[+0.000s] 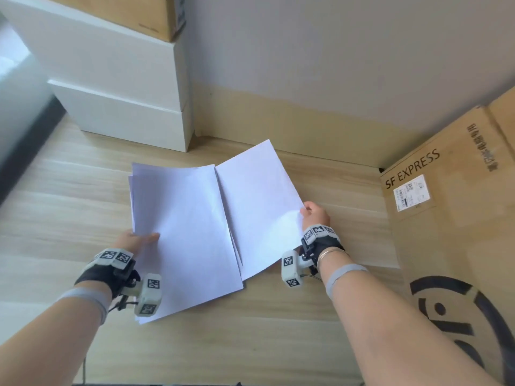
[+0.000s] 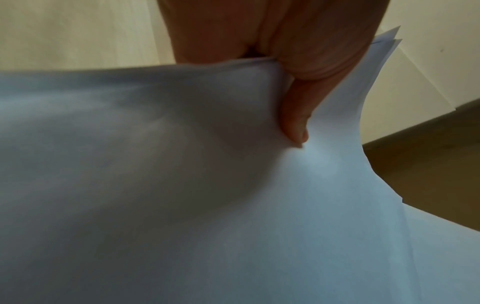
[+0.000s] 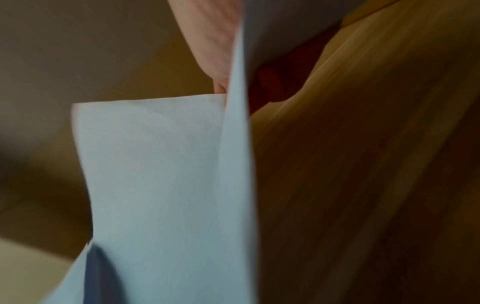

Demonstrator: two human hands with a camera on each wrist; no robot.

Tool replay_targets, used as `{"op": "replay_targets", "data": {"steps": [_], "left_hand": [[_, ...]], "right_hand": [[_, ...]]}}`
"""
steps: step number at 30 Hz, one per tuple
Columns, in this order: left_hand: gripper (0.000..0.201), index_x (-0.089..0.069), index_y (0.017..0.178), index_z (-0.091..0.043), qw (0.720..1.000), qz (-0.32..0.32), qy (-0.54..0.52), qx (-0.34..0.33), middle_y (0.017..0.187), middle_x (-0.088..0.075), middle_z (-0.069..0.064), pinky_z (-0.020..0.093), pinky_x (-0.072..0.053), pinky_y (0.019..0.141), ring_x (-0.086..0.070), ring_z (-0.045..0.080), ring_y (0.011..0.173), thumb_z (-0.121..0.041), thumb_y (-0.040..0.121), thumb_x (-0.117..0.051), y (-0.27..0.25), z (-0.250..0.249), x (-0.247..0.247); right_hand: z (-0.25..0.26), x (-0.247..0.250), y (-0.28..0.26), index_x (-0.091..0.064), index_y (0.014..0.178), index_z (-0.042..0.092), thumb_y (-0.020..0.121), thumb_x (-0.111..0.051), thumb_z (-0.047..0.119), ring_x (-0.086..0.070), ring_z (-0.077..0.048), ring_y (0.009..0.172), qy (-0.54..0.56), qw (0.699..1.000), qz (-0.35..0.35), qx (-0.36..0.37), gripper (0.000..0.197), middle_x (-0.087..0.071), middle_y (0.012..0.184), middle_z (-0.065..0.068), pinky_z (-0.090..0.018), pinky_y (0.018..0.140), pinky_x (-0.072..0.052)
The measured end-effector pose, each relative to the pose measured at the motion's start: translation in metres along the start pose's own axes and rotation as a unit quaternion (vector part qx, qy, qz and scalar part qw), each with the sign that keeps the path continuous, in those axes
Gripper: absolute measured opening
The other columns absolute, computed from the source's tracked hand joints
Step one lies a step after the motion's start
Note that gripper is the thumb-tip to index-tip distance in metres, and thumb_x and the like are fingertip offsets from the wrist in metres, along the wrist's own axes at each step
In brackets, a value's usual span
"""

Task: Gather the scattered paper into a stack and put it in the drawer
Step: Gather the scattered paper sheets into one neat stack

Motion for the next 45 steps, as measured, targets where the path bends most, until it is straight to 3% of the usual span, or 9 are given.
{"op": "replay_targets", "data": {"steps": [6,16,18,20,25,31,36,40,45], "left_hand": [[0.052,-0.058,0.116,0.007,0.999,0.035,0.026,0.007,0.113,-0.062,0.033,0.061,-0.044,0.096,-0.06,0.05,0.103,-0.018,0.074,-0.075,0.011,0.002,-0.019],[0.05,-0.052,0.124,0.006,0.997,0.07,0.028,-0.004,0.116,-0.062,0.028,0.045,-0.049,0.085,-0.058,0.033,0.089,-0.019,0.083,-0.067,-0.027,-0.022,-0.06],[0.054,-0.05,0.125,0.005,0.997,0.064,0.04,-0.004,0.12,-0.061,0.026,0.044,-0.05,0.078,-0.06,0.037,0.097,-0.03,0.087,-0.061,-0.03,-0.023,-0.067],[0.057,-0.048,0.129,0.005,0.997,0.05,0.059,-0.014,0.129,-0.055,0.031,0.048,-0.045,0.094,-0.054,0.045,0.117,-0.036,0.09,-0.056,-0.032,-0.024,-0.072],[0.049,-0.054,0.122,0.004,0.995,0.095,0.014,-0.02,0.121,-0.06,0.029,0.038,-0.056,0.084,-0.061,0.037,0.101,-0.018,0.081,-0.07,-0.034,-0.025,-0.082],[0.029,-0.064,0.103,0.002,0.99,0.103,0.02,-0.096,0.091,-0.065,0.02,0.047,-0.051,0.09,-0.062,0.032,0.084,-0.015,0.081,-0.069,-0.045,-0.047,-0.086],[0.019,-0.065,0.093,-0.004,0.971,0.12,-0.054,-0.202,0.101,-0.067,0.024,0.047,-0.05,0.09,-0.063,0.032,0.084,-0.009,0.076,-0.073,-0.068,-0.092,-0.08],[0.025,-0.068,0.09,-0.013,0.95,0.114,-0.073,-0.282,0.073,-0.073,-0.012,0.042,-0.05,0.093,-0.066,0.02,0.084,-0.017,0.068,-0.079,-0.085,-0.127,-0.069],[0.052,-0.06,0.085,-0.031,0.93,0.158,-0.087,-0.32,0.094,-0.065,0.001,0.042,-0.047,0.094,-0.059,0.028,0.101,-0.038,0.037,-0.077,-0.109,-0.149,-0.06]], "right_hand": [[-0.013,0.045,0.014,-0.064,0.113,0.004,0.093,-0.05,0.009,-0.06,-0.028,0.094,0.035,0.998,-0.058,0.004,0.025,-0.067,0.111,-0.018,-0.023,0.074,-0.038],[-0.021,-0.048,-0.033,-0.062,0.099,0.007,0.094,-0.047,0.007,-0.05,-0.017,0.079,-0.048,0.993,0.105,0.011,0.016,-0.068,0.099,-0.015,-0.02,0.069,-0.035],[-0.022,-0.063,-0.039,-0.052,0.079,0.014,0.095,-0.043,0.007,-0.047,-0.018,0.079,-0.072,0.988,0.132,-0.013,0.02,-0.059,0.081,-0.007,-0.021,0.069,-0.034],[-0.017,-0.071,-0.043,-0.04,0.071,0.015,0.095,-0.041,0.007,-0.045,-0.019,0.079,-0.095,0.985,0.142,-0.013,0.025,-0.05,0.073,-0.004,-0.022,0.068,-0.033],[-0.002,-0.083,-0.047,-0.049,0.102,0.014,0.094,-0.047,0.01,-0.049,-0.023,0.095,-0.155,0.967,0.196,0.045,0.01,-0.048,0.128,-0.015,-0.027,0.086,-0.04],[0.0,-0.072,-0.042,-0.03,0.143,0.006,0.088,-0.063,0.023,-0.048,-0.027,0.128,0.077,0.98,0.179,-0.047,0.067,-0.046,0.141,-0.013,-0.035,0.109,-0.037],[0.041,-0.024,-0.038,-0.06,0.108,-0.008,0.088,-0.062,0.006,-0.056,-0.017,0.093,0.224,0.969,0.098,0.034,0.024,-0.065,0.112,-0.026,-0.027,0.083,-0.044],[0.078,0.013,-0.046,-0.061,0.11,-0.006,0.085,-0.06,-0.006,-0.061,-0.008,0.071,0.317,0.943,0.078,0.068,0.025,-0.064,0.099,-0.01,-0.023,0.073,-0.051],[0.099,0.031,-0.055,-0.064,0.08,0.015,0.077,-0.073,0.001,-0.06,-0.004,0.065,0.345,0.931,0.091,0.073,0.017,-0.065,0.083,0.0,-0.015,0.057,-0.051]]}}
Point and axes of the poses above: each hand's wrist, its own y-axis towards the middle knuckle, its own x-axis out of the back of the hand, z = x × y, the point moved 3 cm from there along y, towards the middle knuckle
